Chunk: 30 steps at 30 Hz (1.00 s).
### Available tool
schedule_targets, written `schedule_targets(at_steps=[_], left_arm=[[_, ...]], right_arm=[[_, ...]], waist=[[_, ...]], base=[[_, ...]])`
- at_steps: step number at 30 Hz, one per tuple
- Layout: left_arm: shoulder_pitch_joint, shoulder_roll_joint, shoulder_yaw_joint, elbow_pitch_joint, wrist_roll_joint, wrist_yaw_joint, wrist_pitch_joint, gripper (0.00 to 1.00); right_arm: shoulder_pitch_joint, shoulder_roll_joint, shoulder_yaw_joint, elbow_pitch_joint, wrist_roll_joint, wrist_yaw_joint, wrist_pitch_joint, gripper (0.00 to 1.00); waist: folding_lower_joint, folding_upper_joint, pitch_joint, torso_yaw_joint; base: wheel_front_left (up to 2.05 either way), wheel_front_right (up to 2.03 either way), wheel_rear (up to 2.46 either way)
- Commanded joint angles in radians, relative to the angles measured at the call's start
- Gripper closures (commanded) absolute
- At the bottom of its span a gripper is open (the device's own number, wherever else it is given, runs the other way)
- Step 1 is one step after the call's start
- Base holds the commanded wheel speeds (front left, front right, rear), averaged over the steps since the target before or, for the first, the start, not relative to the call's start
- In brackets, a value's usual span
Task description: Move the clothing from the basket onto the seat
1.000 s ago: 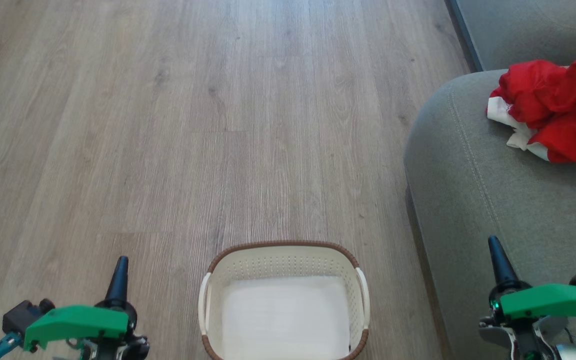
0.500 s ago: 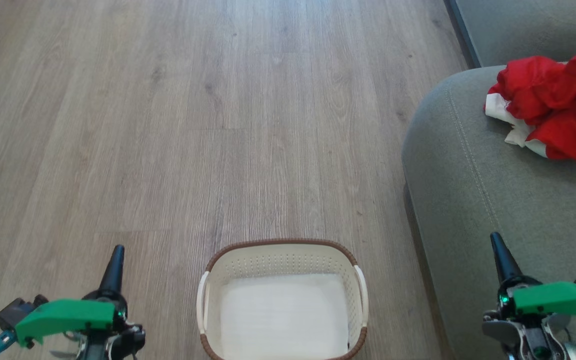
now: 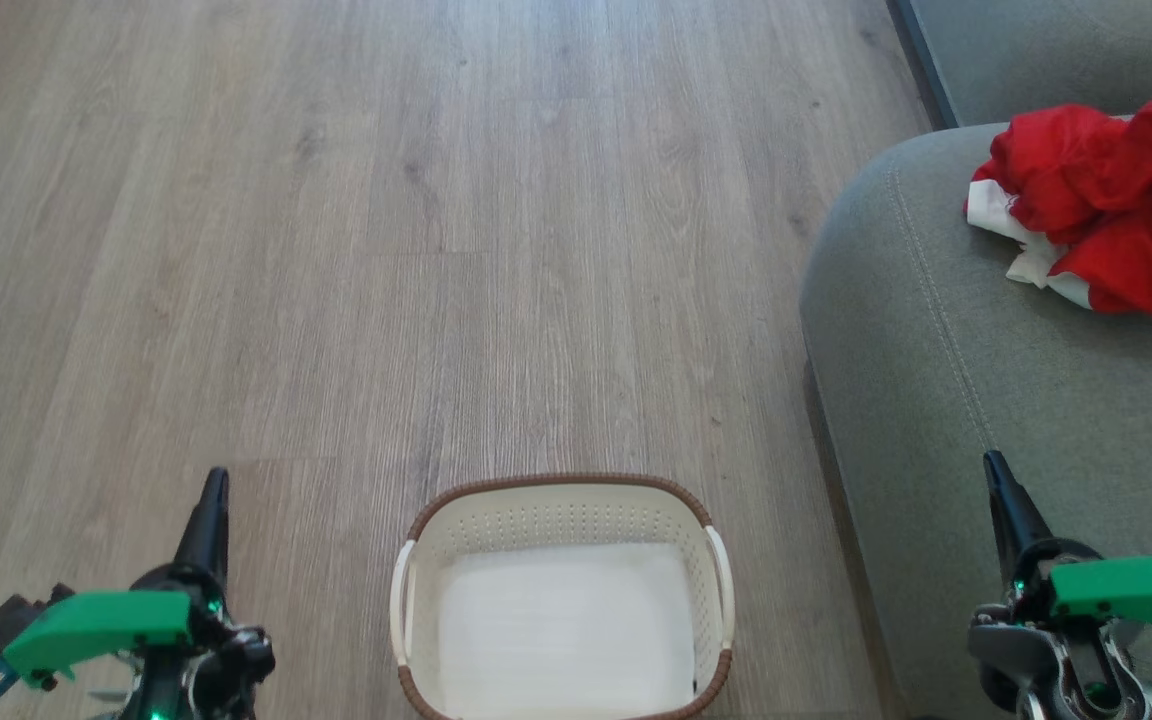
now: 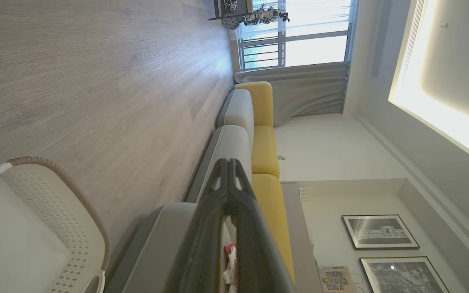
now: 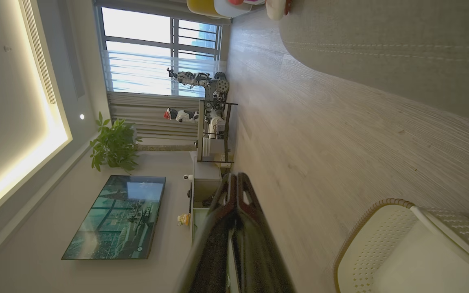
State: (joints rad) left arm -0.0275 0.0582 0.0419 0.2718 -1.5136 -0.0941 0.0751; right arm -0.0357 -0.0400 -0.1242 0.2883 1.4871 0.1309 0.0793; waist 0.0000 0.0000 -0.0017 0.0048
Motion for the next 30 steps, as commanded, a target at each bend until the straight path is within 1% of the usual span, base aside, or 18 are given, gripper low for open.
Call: schedule_targets(at_steps=[1, 9, 30], left_arm=[[-0.066, 0.004, 0.041, -0.027, -0.031, -0.016, 0.011, 1.00], [-0.080, -0.002, 0.064, -0.026, -0.101, -0.037, 0.032, 1.00], [-0.080, -0.004, 0.067, -0.026, -0.099, -0.037, 0.034, 1.00]], right_arm=[[-0.064, -0.010, 0.015, -0.040, 0.036, 0.000, 0.013, 1.00], [-0.072, -0.010, 0.010, -0.043, 0.122, 0.000, 0.034, 1.00], [-0.072, -0.010, 0.010, -0.043, 0.122, 0.000, 0.034, 1.00]], waist=[[0.0000, 0.0000, 0.001, -0.001], [0.0000, 0.0000, 0.005, -0.005], [0.0000, 0.0000, 0.005, -0.005]], base=[[0.00, 0.00, 0.00], [0.00, 0.00, 0.00], [0.00, 0.00, 0.00]])
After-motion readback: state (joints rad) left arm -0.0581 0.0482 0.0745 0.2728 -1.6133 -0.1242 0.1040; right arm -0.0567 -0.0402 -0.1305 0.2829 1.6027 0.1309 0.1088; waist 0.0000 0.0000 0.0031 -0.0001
